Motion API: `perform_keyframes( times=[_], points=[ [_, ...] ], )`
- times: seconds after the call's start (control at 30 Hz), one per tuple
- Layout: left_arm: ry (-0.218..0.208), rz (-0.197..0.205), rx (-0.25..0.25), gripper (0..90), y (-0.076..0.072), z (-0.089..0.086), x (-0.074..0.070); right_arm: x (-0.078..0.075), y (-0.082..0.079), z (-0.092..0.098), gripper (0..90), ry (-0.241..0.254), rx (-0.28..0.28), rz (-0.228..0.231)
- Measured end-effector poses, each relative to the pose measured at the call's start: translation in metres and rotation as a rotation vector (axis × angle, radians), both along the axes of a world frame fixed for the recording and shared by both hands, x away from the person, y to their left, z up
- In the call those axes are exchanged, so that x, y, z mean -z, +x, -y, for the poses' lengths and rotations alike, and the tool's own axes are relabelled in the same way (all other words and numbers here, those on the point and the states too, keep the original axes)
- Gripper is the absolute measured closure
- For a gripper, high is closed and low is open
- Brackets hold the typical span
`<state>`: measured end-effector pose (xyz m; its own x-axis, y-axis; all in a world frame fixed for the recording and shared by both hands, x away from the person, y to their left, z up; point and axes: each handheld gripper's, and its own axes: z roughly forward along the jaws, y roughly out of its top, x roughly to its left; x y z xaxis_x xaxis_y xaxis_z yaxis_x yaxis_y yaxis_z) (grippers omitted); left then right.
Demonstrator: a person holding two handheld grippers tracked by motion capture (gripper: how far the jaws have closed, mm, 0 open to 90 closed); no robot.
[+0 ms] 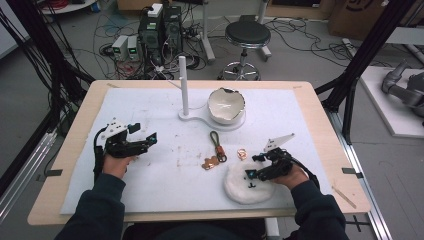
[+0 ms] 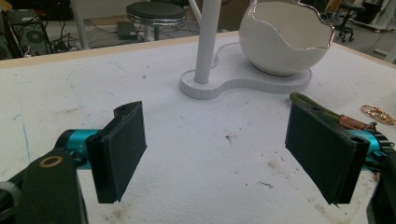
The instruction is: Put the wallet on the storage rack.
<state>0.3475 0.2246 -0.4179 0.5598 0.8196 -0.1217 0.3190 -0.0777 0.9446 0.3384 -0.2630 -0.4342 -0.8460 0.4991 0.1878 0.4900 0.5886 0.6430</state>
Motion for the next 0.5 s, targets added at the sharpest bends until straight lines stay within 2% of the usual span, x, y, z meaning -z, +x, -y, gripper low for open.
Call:
perform_keyframes(
  times=[0.03,0.07,0.1,0.13,0.17,0.2,0.23,0.27,0.3,0.33,0.37,0.4,0.43,0.5],
  points=[
    [-0.001,0.0,0.004,21.2,0.0,0.0,0.0,0.005,0.0,-0.002,31.0,-0.019,-0.01,-0.017],
    [-0.001,0.0,0.004,21.6,0.0,0.0,0.0,0.005,0.0,-0.002,34.0,-0.012,-0.011,-0.011],
    [0.0,0.001,0.008,21.9,0.0,0.001,0.0,0.005,0.002,-0.001,41.6,-0.012,-0.01,-0.012],
    [0.0,0.001,0.007,21.9,0.0,0.001,0.0,0.005,0.002,-0.001,41.6,-0.012,-0.01,-0.012],
    [-0.002,0.002,0.013,22.3,0.0,0.002,0.0,0.004,0.003,-0.001,55.0,0.0,-0.024,-0.023],
    [-0.001,0.001,0.022,23.3,0.0,0.003,0.0,0.001,-0.001,-0.003,71.0,0.002,-0.075,0.012],
    [-0.001,0.001,0.022,24.5,0.0,0.003,0.0,0.0,-0.003,-0.004,74.8,0.005,-0.081,0.035],
    [-0.008,0.0,0.031,24.5,0.0,0.004,0.0,0.0,-0.003,-0.004,74.8,0.005,-0.081,0.035],
    [-0.009,-0.002,0.038,26.1,-0.001,0.005,0.0,-0.002,-0.004,-0.005,76.5,0.0,-0.09,0.067],
    [-0.011,-0.006,0.053,27.6,-0.001,0.007,0.0,-0.004,-0.006,-0.008,77.9,0.015,-0.097,0.124],
    [-0.021,-0.009,0.075,28.5,-0.002,0.011,-0.001,-0.005,-0.006,-0.009,78.2,0.019,-0.094,0.132],
    [-0.021,-0.009,0.075,29.8,-0.002,0.011,-0.001,-0.005,-0.006,-0.009,78.2,0.019,-0.094,0.132],
    [-0.023,-0.012,0.094,30.2,-0.002,0.014,-0.002,-0.011,-0.005,-0.012,78.5,0.071,-0.085,0.169],
    [-0.035,-0.015,0.123,31.2,-0.003,0.019,-0.003,-0.017,-0.004,-0.014,78.6,0.12,-0.076,0.2]
  ],
)
